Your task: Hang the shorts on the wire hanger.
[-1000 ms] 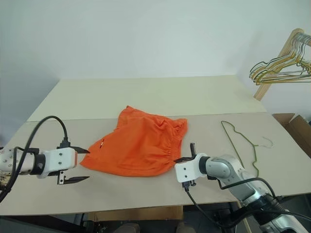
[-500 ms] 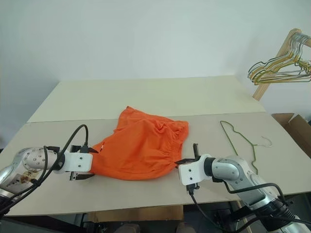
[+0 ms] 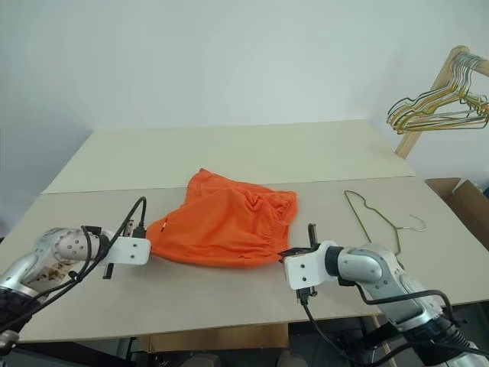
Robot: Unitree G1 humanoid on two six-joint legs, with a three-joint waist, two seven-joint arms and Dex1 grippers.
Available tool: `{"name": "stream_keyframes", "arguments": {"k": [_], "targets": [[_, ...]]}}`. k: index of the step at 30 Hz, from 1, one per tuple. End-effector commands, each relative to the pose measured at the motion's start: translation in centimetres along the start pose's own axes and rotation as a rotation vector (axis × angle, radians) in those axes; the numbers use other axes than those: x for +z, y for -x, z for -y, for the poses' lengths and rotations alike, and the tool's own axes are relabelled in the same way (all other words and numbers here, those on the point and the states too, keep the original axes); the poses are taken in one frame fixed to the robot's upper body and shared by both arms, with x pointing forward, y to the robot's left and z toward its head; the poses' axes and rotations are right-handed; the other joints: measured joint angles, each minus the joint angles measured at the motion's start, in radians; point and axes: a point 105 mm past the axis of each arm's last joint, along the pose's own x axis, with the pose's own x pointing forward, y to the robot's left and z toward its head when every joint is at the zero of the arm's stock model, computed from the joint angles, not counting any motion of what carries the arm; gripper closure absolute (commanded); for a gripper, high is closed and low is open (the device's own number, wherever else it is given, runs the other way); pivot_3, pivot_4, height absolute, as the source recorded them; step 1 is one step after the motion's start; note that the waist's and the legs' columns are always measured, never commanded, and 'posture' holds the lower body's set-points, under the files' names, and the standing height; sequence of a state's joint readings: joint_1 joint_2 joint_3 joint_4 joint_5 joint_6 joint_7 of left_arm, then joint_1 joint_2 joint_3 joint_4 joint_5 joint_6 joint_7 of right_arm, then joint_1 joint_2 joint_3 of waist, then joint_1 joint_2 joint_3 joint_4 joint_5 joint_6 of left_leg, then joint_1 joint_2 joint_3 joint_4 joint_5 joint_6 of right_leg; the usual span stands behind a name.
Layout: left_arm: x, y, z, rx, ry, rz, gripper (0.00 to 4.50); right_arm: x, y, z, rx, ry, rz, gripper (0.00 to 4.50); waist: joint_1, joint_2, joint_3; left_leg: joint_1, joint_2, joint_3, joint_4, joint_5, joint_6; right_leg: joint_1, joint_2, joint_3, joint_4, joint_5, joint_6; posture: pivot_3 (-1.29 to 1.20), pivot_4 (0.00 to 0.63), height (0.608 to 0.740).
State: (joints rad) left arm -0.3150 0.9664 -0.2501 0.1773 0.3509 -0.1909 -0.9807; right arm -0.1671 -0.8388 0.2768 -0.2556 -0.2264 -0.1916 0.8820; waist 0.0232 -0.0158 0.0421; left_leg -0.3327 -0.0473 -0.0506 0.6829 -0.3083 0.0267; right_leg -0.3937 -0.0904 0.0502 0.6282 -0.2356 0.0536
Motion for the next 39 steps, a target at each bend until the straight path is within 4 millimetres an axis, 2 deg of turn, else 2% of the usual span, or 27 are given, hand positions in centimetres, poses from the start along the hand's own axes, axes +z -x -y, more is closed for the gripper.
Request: {"name": "stream_keyframes", "arguments": {"k": [1, 4, 8, 12, 15, 18, 20, 22, 25, 26, 28, 30, 32, 34, 36, 39], "targets": [[0.4, 1.2, -2.6, 0.085, -0.025, 0.025, 4.47, 0.7, 1.0, 1.6, -0.046, 0.027, 0.011, 4.50, -0.002, -0.001, 0.000, -0.001, 0.000, 0.000, 0.000, 0.000, 0.000, -0.001, 0.000, 0.000, 0.000, 0.000, 0.000, 0.00, 0.002, 0.740], [0.5, 1.9, -3.5, 0.104, -0.039, 0.048, 4.47, 1.1, 1.2, 2.0, -0.052, 0.023, 0.027, 4.50, -0.006, -0.001, 0.000, -0.005, -0.001, 0.000, 0.000, 0.000, 0.000, -0.006, 0.000, 0.000, 0.001, 0.000, 0.000, 0.00, 0.002, 0.740], [1.1, 4.3, -3.2, 0.033, -0.080, 0.122, 4.47, 2.2, 2.1, 2.3, -0.043, -0.017, 0.084, 4.50, -0.014, -0.001, 0.000, -0.008, 0.000, 0.000, 0.000, 0.000, 0.000, -0.010, 0.000, 0.001, 0.002, 0.000, 0.000, 0.01, 0.009, 0.740], [2.7, 8.4, -0.2, -0.188, -0.131, 0.266, 4.47, 4.1, 4.2, 1.3, 0.077, -0.094, 0.169, 4.50, -0.018, -0.002, 0.002, -0.009, 0.004, 0.001, 0.000, 0.000, 0.000, -0.010, 0.000, 0.001, 0.001, 0.000, -0.001, 0.02, 0.020, 0.740], [3.9, 11.6, 1.7, -0.358, -0.100, 0.348, 4.47, 5.3, 6.0, 0.1, 0.204, -0.141, 0.222, 4.50, -0.017, -0.003, 0.005, -0.009, 0.006, 0.003, 0.001, -0.001, 0.002, -0.010, 0.000, 0.001, 0.001, 0.000, -0.001, 0.02, 0.027, 0.740], [4.5, 12.2, 1.5, -0.360, -0.095, 0.375, 4.47, 5.4, 6.4, 0.5, 0.214, -0.161, 0.242, 4.50, -0.012, -0.003, 0.006, -0.004, 0.007, 0.003, 0.001, -0.001, 0.002, -0.004, 0.001, 0.000, 0.001, 0.000, -0.001, 0.03, 0.032, 0.740], [5.1, 11.5, 0.1, -0.262, -0.076, 0.397, 4.47, 4.7, 5.7, 2.0, 0.127, -0.163, 0.231, 4.50, -0.010, -0.002, 0.008, 0.004, 0.009, 0.003, 0.001, -0.001, 0.002, 0.006, 0.002, -0.004, -0.001, -0.005, 0.002, 0.03, 0.031, 0.740], [5.7, 10.4, -2.5, -0.113, -0.049, 0.414, 4.47, 3.4, 4.7, 5.0, -0.021, -0.182, 0.191, 4.50, -0.010, -0.002, 0.008, 0.009, 0.009, 0.003, 0.001, -0.002, 0.003, 0.010, 0.002, -0.004, -0.001, -0.009, 0.006, 0.03, 0.026, 0.740], [6.3, 9.2, -7.9, 0.148, 0.041, 0.432, 4.47, 1.2, 3.9, 10.1, -0.252, -0.210, 0.107, 4.50, -0.010, -0.006, 0.005, 0.011, 0.007, 0.002, 0.001, -0.001, 0.002, 0.011, 0.002, -0.004, 0.000, -0.006, 0.003, 0.03, 0.009, 0.740], [5.8, 8.8, -10.7, 0.270, 0.055, 0.388, 4.47, 0.0, 3.9, 12.6, -0.354, -0.224, 0.057, 4.50, -0.011, -0.008, 0.004, 0.009, 0.005, 0.002, 0.001, -0.001, 0.001, 0.009, 0.002, -0.004, 0.000, -0.002, -0.003, 0.03, 0.009, 0.740], [5.1, 8.4, -16.3, 0.505, 0.076, 0.301, 4.47, -2.1, 4.3, 17.4, -0.557, -0.266, -0.044, 4.50, -0.011, -0.009, 0.003, 0.005, 0.002, 0.000, 0.002, 0.001, -0.002, 0.004, 0.002, -0.004, 0.002, -0.001, -0.003, 0.02, 0.000, 0.740], [5.1, 8.9, -22.0, 0.752, 0.117, 0.228, 4.47, -4.0, 5.5, 22.3, -0.797, -0.292, -0.142, 4.50, -0.011, -0.011, 0.002, -0.004, -0.002, -0.002, 0.002, 0.008, -0.013, -0.005, 0.000, -0.004, 0.001, 0.002, -0.003, 0.02, 0.000, 0.740], [6.0, 10.8, -27.1, 1.016, 0.145, 0.161, 4.47, -5.6, 7.4, 26.6, -1.041, -0.282, -0.248, 4.50, -0.014, -0.012, 0.001, -0.014, -0.004, -0.004, 0.003, 0.011, -0.017, -0.015, -0.002, -0.004, 0.003, 0.004, -0.002, 0.01, 0.000, 0.740], [7.2, 13.7, -30.4, 1.243, 0.189, 0.133, 4.47, -5.8, 9.5, 29.7, -1.251, -0.289, -0.272, 4.50, -0.019, -0.013, 0.001, -0.028, -0.007, -0.004, 0.005, 0.012, -0.019, -0.032, -0.005, -0.004, 0.010, 0.004, -0.001, 0.01, 0.000, 0.740], [8.7, 17.5, -32.5, 1.469, 0.184, 0.102, 4.47, -4.4, 11.3, 32.1, -1.407, -0.264, -0.219, 4.50, -0.034, -0.013, 0.001, -0.042, -0.010, -0.003, 0.008, 0.012, -0.019, -0.050, -0.009, -0.005, 0.020, 0.005, -0.001, 0.01, 0.000, 0.740], [11.0, 22.8, -33.8, 1.729, 0.140, 0.113, 4.47, -1.6, 13.8, 34.3, -1.593, -0.175, -0.103, 4.50, -0.064, -0.013, 0.001, -0.057, -0.012, -0.002, 0.008, 0.012, -0.019, -0.068, -0.012, -0.005, 0.021, 0.005, -0.001, 0.00, 0.000, 0.740]]}}
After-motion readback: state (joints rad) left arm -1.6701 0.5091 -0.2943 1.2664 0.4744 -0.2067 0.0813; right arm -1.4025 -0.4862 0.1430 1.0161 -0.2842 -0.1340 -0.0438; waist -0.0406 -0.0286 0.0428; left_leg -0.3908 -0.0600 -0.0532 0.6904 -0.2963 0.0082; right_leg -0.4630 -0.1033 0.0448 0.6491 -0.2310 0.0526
